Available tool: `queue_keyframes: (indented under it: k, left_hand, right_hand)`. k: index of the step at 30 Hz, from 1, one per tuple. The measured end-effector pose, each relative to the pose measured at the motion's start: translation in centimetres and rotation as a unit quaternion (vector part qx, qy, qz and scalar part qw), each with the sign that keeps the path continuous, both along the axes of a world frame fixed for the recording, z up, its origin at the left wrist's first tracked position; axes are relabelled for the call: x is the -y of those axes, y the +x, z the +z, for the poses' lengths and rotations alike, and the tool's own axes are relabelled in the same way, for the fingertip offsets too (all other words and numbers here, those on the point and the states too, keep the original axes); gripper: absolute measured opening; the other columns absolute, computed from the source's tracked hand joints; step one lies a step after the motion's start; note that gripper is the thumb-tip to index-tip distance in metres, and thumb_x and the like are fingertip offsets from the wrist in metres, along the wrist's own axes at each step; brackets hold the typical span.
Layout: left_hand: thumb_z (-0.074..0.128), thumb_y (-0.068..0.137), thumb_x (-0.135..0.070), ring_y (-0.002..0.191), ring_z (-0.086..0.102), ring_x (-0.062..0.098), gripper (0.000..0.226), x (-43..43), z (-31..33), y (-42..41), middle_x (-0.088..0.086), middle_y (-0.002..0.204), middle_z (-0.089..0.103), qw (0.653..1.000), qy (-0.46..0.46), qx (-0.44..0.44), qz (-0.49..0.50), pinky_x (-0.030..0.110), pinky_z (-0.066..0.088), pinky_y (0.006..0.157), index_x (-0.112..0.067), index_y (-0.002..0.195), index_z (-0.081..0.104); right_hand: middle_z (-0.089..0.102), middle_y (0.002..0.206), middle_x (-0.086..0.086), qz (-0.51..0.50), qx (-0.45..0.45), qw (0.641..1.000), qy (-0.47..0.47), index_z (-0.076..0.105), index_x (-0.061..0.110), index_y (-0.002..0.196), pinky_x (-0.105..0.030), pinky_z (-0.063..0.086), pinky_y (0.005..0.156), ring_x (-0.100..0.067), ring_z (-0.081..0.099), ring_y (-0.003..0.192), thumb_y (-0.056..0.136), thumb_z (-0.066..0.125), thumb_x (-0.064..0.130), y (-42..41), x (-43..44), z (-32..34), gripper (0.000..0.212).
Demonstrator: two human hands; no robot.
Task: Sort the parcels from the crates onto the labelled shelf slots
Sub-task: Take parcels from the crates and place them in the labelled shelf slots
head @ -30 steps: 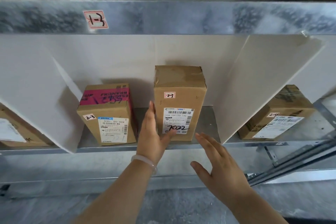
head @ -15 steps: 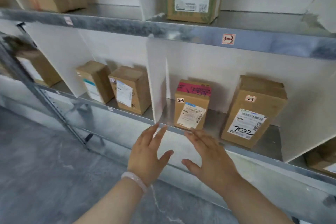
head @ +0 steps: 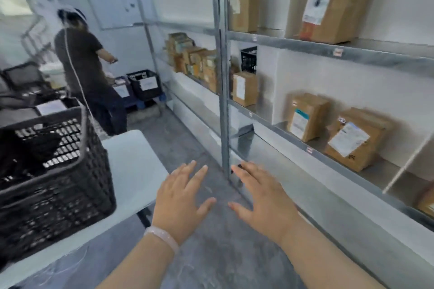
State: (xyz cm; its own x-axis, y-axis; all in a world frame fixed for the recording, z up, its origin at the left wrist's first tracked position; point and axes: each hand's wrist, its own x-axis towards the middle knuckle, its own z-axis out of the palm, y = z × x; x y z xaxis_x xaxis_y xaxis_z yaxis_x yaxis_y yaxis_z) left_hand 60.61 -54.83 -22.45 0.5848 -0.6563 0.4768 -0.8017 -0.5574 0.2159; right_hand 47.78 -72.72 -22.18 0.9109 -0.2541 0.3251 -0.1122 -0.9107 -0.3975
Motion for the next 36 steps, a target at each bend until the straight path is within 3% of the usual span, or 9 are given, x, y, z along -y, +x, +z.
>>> queue_keyframes:
  k: [6,10,12,14,23,33,36]
  left_hand:
    - [0.072,0.078,-0.047,0.129,0.053,0.036,0.066,-14.1,1.6,5.1,0.010,0.143,0.054,0.992,-0.031,0.012,0.121,0.056,0.046,0.101,-0.018,0.136,0.060]
    - [0.070,0.082,-0.052,0.139,0.041,0.026,0.070,-22.6,2.2,7.3,0.001,0.151,0.044,0.974,-0.043,-0.004,0.220,0.051,0.038,0.110,-0.027,0.144,0.050]
    - [0.067,0.085,-0.054,0.142,0.038,0.023,0.069,-26.0,2.2,8.2,-0.002,0.153,0.041,0.964,-0.054,-0.005,0.260,0.049,0.037,0.111,-0.029,0.146,0.047]
    - [0.068,0.085,-0.052,0.140,0.040,0.023,0.067,-28.8,2.1,9.0,-0.001,0.151,0.044,0.956,-0.061,-0.002,0.288,0.050,0.039,0.109,-0.027,0.144,0.049]
    - [0.062,0.088,-0.055,0.144,0.032,0.015,0.067,-37.8,2.5,15.7,-0.005,0.154,0.038,0.920,-0.069,-0.004,0.385,0.042,0.033,0.116,-0.033,0.148,0.041]
    - [0.069,0.084,-0.051,0.141,0.034,0.019,0.064,-45.3,3.3,24.6,-0.005,0.150,0.044,0.861,-0.079,-0.023,0.502,0.029,0.018,0.113,-0.035,0.143,0.049]
    - [0.068,0.084,-0.053,0.141,0.031,0.017,0.065,-47.5,2.1,26.4,-0.007,0.151,0.043,0.848,-0.087,-0.046,0.520,0.031,0.017,0.112,-0.039,0.143,0.046]
  right_hand:
    - [0.021,0.157,0.011,0.135,0.035,0.990,-0.017,0.022,0.035,0.151,-0.035,0.017,0.119,-0.009,0.014,0.145,0.086,0.042,0.069,10.1,-12.0,1.5,0.076]
    - [0.025,0.156,0.009,0.221,0.045,0.974,-0.032,0.025,0.034,0.150,-0.028,0.012,0.117,-0.010,0.017,0.145,0.088,0.054,0.058,15.5,-19.8,2.4,0.073]
    - [0.029,0.155,0.007,0.248,0.053,0.967,-0.023,0.029,0.033,0.149,-0.027,0.015,0.116,-0.010,0.021,0.144,0.086,0.054,0.058,18.0,-22.8,2.9,0.073]
    - [0.028,0.155,0.009,0.279,0.056,0.958,-0.025,0.026,0.034,0.150,-0.020,0.008,0.114,-0.008,0.018,0.143,0.086,0.052,0.059,20.4,-25.5,3.1,0.074]
    - [0.019,0.157,0.015,0.396,0.070,0.915,-0.024,0.017,0.040,0.151,-0.018,0.000,0.113,0.010,-0.002,0.137,0.088,0.050,0.061,32.0,-34.9,2.7,0.074]
    - [0.019,0.157,0.013,0.469,0.066,0.880,0.011,0.017,0.041,0.150,-0.023,0.008,0.116,0.002,0.007,0.143,0.088,0.046,0.062,44.9,-42.4,4.0,0.072]
    - [0.020,0.157,0.015,0.489,0.052,0.870,0.012,0.017,0.043,0.150,-0.020,0.007,0.113,0.008,0.004,0.138,0.088,0.046,0.062,47.2,-44.7,3.3,0.071]
